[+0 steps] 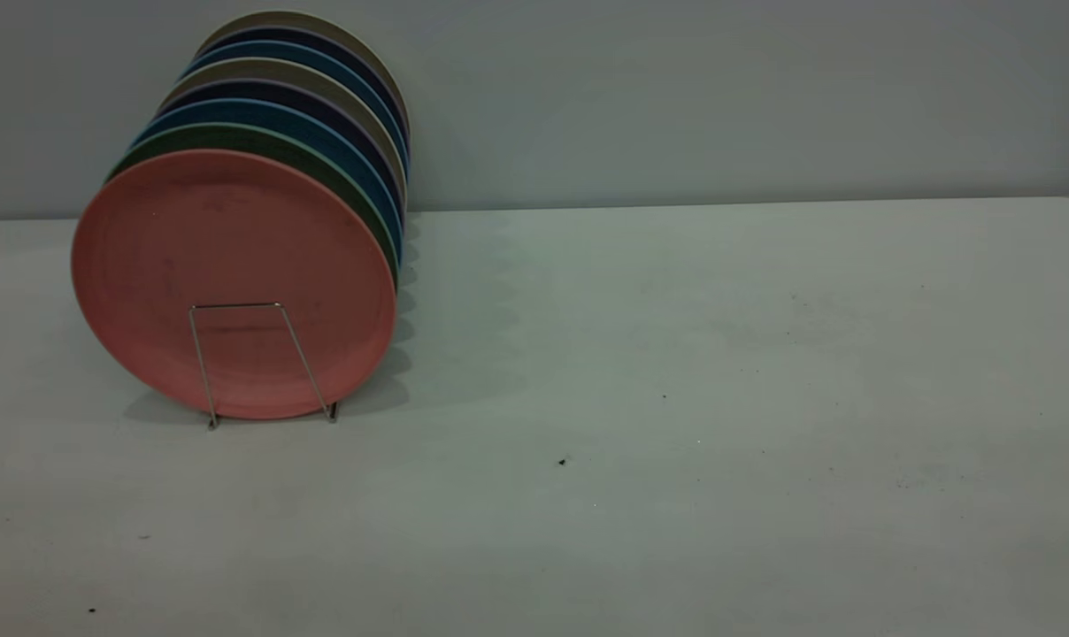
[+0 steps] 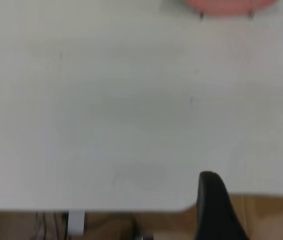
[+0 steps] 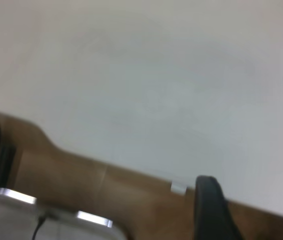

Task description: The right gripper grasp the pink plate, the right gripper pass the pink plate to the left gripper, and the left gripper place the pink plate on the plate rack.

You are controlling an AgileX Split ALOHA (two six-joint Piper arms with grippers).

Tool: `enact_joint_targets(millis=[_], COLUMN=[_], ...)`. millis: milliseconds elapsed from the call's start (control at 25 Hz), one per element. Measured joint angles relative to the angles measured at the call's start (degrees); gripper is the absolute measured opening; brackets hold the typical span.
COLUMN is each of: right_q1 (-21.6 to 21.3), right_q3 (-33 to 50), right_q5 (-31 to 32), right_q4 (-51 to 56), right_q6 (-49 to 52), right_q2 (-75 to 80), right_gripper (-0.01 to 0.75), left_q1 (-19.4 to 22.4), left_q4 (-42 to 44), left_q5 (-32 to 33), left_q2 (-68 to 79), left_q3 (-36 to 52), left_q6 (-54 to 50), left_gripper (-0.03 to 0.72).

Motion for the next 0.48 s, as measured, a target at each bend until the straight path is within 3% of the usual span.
enact_joint_targets(millis=[480], right_q1=[0.0], right_q3=[2.8], right_q5=[-4.4], right_q4=[0.2], right_q6=[0.1], right_q2=[-5.1], right_gripper=[0.442], left_q1=[0.0], left_q4=[-1.1], left_q5=[-0.9], left_q2=[-5.4], left_q3=[2.1], left_q6=[4.9], left_gripper=[0.431])
